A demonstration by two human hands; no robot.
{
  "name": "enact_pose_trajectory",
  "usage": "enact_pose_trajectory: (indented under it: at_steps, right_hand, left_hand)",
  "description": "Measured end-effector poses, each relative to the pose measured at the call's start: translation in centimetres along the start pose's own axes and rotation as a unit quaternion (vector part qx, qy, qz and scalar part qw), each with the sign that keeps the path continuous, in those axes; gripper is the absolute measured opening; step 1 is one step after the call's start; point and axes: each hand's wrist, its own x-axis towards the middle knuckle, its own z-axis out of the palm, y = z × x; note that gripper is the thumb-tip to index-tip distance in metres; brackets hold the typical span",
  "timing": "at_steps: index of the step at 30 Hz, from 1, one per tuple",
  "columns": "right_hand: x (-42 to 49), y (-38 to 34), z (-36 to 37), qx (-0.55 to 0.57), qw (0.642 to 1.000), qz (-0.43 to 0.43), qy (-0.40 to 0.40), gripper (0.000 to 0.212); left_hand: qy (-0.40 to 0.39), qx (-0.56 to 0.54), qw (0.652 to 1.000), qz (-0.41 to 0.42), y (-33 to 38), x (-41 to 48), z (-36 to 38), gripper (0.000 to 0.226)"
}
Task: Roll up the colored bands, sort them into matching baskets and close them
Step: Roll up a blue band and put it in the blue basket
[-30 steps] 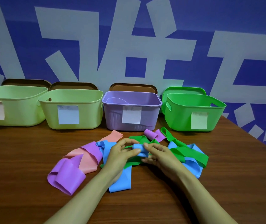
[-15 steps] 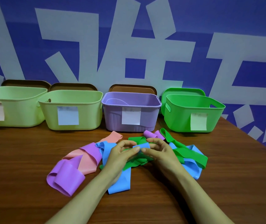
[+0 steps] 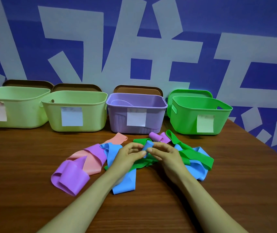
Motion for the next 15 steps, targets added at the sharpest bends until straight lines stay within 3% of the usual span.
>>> enact_pose_trajectory:
  at_steps: [8,15]
  right_hand:
    - [0.1,0.7,0.1,0.016,0.999,0.027,-0.020,0.021]
    - [1.2,1.2,0.5,-0.008,0.995,0.069,0.074,0.013]
  left_hand:
    - [0.012,-0.061,0.997,-0.046,-0.2,0.0,-0.2,0.024]
    - [0.022,-0.080,0.985,-0.151,0.8,1.5,-0.2,0.021]
